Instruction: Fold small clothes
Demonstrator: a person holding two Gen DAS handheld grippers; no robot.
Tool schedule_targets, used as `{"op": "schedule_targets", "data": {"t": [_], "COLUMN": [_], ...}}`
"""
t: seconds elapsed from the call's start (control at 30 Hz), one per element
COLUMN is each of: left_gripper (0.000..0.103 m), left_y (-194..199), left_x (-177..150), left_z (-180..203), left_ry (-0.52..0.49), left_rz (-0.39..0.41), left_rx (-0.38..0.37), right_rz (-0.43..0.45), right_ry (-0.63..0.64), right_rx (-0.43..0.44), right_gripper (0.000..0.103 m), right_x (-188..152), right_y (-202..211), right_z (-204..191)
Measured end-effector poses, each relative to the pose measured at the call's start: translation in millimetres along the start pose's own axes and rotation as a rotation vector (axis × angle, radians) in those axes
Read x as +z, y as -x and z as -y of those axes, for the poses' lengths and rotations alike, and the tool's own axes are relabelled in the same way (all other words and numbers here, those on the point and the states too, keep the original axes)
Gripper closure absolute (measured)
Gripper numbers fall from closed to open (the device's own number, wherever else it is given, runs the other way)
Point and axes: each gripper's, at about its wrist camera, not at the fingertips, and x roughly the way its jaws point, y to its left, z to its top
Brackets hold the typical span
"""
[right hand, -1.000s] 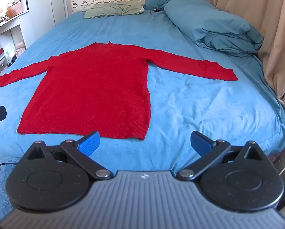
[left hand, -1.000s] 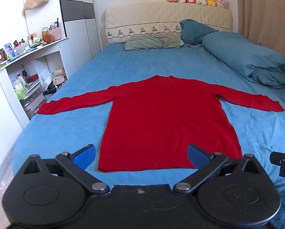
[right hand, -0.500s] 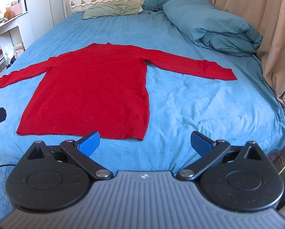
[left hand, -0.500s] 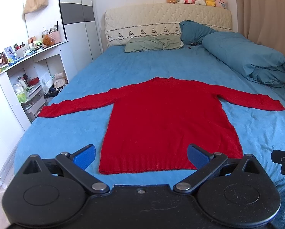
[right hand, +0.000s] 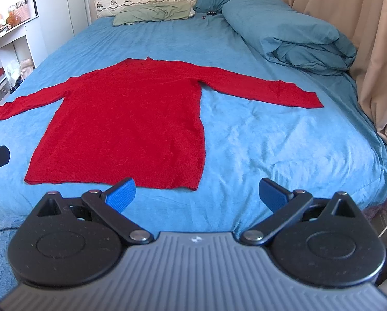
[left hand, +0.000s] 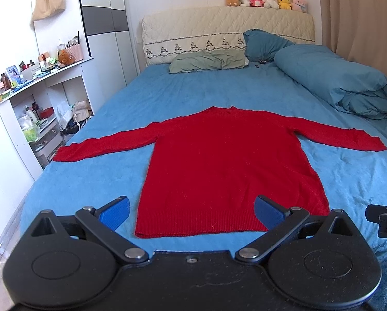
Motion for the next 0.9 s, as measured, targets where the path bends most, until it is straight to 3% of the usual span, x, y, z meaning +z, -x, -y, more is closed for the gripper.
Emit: {"op": "schedule_targets", "data": {"t": [0.9], "left_gripper": [0.000], "left_y": [2.5], "left_x": [1.7], "left_z": [0.1], "left_ry": [0.006], "left_rz": [0.007], "left_rx": [-0.007], "right_rz": [0.000], "right_ry": [0.000], "right_rx": [0.004], "right_gripper": [0.000], "right_x": [5.4], "right_y": [1.6], "right_z": [-3.6]}}
